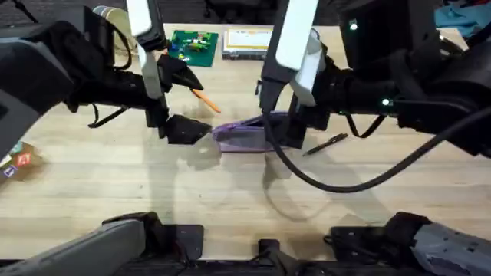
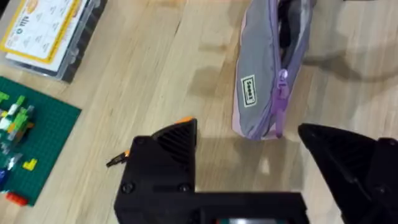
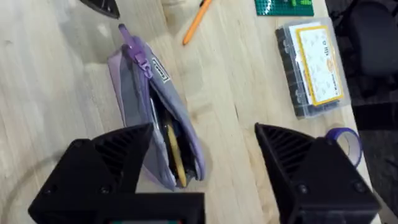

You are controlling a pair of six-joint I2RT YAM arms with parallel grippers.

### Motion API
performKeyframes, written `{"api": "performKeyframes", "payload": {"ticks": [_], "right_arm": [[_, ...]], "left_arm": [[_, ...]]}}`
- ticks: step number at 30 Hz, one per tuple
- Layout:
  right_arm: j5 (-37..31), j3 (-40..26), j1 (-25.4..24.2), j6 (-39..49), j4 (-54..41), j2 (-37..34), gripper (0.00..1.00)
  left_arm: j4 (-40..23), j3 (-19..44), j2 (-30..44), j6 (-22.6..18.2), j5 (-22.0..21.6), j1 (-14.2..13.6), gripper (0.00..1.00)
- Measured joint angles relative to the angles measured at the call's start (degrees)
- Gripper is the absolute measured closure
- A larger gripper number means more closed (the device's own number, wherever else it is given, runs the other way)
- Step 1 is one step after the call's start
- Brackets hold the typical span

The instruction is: Unzip the bag, pick up the pens from the table one at a time and place them inside, then zip the bag closed.

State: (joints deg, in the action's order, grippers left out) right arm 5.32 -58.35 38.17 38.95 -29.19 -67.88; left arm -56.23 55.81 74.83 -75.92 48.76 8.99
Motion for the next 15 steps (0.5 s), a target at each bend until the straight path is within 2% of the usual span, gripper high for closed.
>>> {"api": "performKeyframes", "payload": {"ticks": [11, 12, 13, 15], "right_arm": [[0.82, 0.00, 0.07, 0.67, 0.00, 0.00, 0.014], [1.18, 0.00, 0.07, 0.99, -0.02, 0.00, 0.106], [1.95, 0.00, 0.10, 0.90, -0.14, 0.00, 0.250], [3.01, 0.00, 0.17, 1.00, -0.95, 0.00, 0.468]], "left_arm": [[-0.17, 0.02, -3.23, -0.02, -1.92, 0.49, 0.007], [-0.15, 0.02, -3.31, 0.00, -2.02, 0.49, 0.007], [-0.17, 0.02, -3.33, -0.02, -2.07, 0.49, 0.007], [-0.17, 0.02, -3.33, -0.02, -2.12, 0.49, 0.007]]}}
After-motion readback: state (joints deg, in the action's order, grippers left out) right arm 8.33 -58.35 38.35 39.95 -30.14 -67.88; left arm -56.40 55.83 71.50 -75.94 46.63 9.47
